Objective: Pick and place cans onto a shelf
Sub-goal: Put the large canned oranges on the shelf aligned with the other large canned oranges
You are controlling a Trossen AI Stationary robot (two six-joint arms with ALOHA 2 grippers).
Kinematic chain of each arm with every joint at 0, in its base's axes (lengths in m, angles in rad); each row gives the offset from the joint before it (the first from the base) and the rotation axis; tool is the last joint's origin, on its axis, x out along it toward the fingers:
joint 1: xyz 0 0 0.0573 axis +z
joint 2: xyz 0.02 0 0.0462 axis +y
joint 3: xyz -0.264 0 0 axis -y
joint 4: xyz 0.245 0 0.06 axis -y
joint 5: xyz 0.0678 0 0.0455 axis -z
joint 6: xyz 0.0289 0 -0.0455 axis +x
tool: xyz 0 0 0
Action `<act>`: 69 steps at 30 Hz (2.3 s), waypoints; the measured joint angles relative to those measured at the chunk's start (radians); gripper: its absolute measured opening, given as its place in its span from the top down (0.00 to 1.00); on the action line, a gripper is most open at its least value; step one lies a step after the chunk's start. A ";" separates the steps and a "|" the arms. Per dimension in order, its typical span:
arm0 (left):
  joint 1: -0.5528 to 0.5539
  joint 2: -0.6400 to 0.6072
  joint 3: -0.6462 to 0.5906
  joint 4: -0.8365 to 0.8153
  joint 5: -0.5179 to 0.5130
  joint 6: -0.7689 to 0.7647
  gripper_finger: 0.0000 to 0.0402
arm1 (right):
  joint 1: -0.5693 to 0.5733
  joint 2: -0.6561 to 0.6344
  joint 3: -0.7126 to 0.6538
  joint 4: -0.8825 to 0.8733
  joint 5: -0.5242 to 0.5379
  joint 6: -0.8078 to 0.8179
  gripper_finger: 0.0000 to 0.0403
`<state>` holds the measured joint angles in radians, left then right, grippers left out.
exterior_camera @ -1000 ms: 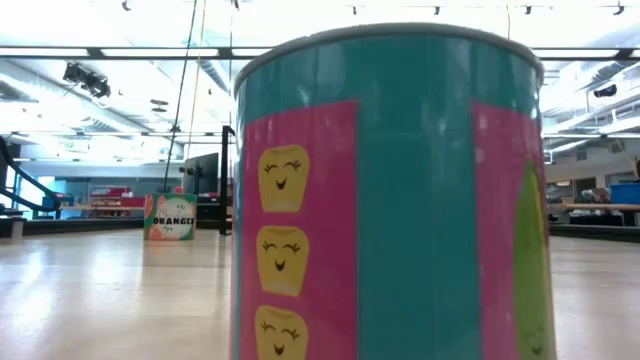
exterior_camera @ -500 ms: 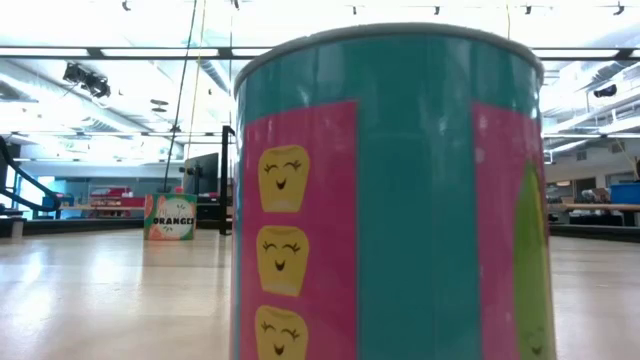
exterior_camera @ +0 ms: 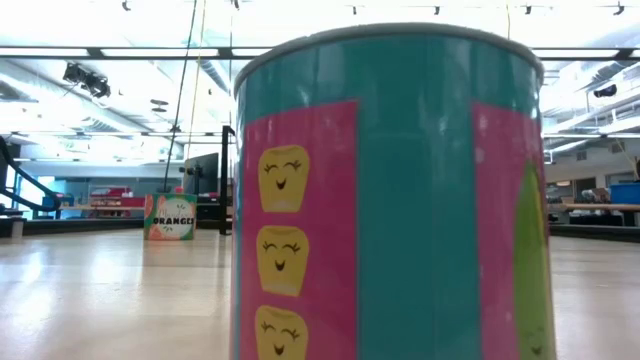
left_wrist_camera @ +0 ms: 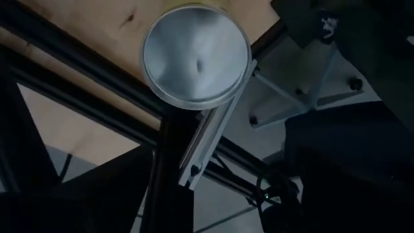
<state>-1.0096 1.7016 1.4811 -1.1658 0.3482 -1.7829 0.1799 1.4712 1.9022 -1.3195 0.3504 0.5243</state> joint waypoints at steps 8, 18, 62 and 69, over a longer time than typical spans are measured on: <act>0.019 0.072 0.000 -0.005 0.002 0.019 0.04 | 0.000 0.000 0.000 0.012 -0.001 0.000 0.09; 0.020 0.079 -0.068 0.033 0.013 0.045 0.04 | 0.000 0.000 0.000 0.037 -0.007 0.000 0.09; 0.918 0.293 0.307 -0.030 -0.359 1.407 0.22 | 0.269 -0.018 -0.149 -0.073 -0.035 0.069 0.09; 0.958 0.444 0.426 -0.150 -0.378 1.566 0.22 | 0.292 -0.048 -0.170 -0.086 -0.034 0.172 0.09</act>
<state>-0.0521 2.1460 1.9074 -1.3163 -0.0299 -0.2168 0.4721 1.4228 1.7325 -1.4056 0.3169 0.6967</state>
